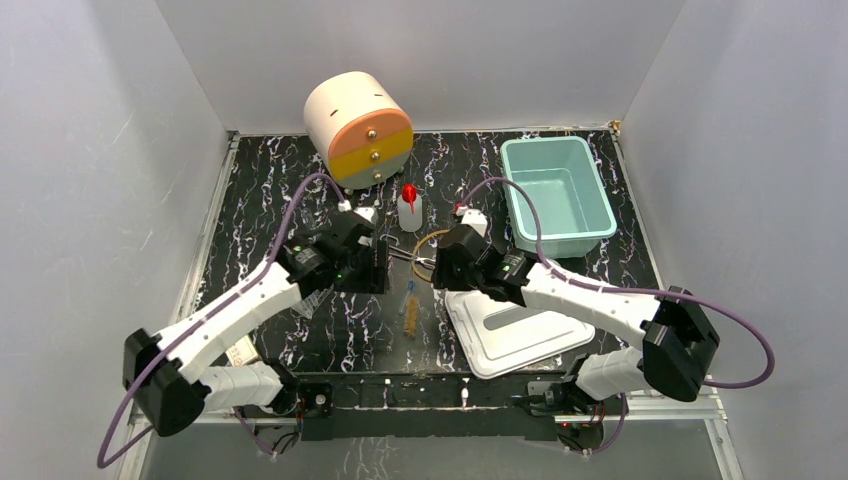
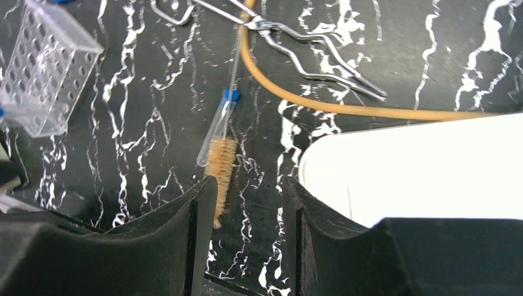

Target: Organize the chemistry lab equipment

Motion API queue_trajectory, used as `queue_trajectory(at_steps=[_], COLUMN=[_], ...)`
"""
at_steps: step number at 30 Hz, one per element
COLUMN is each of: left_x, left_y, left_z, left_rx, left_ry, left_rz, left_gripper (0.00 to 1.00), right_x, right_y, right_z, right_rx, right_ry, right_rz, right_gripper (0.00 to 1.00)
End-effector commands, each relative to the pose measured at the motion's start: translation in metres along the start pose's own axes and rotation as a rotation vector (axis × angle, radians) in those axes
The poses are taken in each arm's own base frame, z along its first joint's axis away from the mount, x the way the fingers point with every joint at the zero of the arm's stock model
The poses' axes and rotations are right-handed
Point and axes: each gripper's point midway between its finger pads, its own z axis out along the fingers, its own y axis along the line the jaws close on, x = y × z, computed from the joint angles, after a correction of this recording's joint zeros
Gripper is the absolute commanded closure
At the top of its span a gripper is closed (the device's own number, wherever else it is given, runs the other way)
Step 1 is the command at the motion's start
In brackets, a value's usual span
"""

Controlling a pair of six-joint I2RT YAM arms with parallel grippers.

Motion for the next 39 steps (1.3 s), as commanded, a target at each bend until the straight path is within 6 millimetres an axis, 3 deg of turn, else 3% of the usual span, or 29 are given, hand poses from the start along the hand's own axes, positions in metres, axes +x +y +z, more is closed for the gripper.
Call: queue_trajectory(at_steps=[1, 6, 15, 18, 21, 31, 39], left_x=[0.031, 0.044, 0.046, 0.051, 0.054, 0.061, 0.073], left_y=[-0.019, -0.018, -0.019, -0.018, -0.019, -0.026, -0.010], left_z=[0.045, 0.082, 0.111, 0.120, 0.126, 0.131, 0.136], left_rx=[0.098, 0.056, 0.027, 0.019, 0.023, 0.071, -0.063], left_ry=[0.114, 0.215, 0.267, 0.290, 0.308, 0.339, 0.367], left_rz=[-0.054, 0.006, 0.048, 0.057, 0.064, 0.081, 0.142], left_gripper=[0.49, 0.62, 0.56, 0.68, 0.71, 0.66, 0.67], right_x=[0.002, 0.004, 0.001, 0.002, 0.003, 0.009, 0.009], right_y=[-0.019, -0.011, -0.005, -0.006, -0.007, -0.010, -0.009], right_z=[-0.003, -0.001, -0.002, -0.001, -0.001, -0.001, -0.001], right_rx=[0.061, 0.017, -0.016, -0.020, -0.021, -0.032, -0.045], right_ry=[0.018, 0.034, 0.019, 0.016, 0.020, 0.021, 0.014], right_rz=[0.145, 0.164, 0.177, 0.176, 0.171, 0.176, 0.180], right_gripper=[0.51, 0.55, 0.55, 0.57, 0.58, 0.58, 0.57])
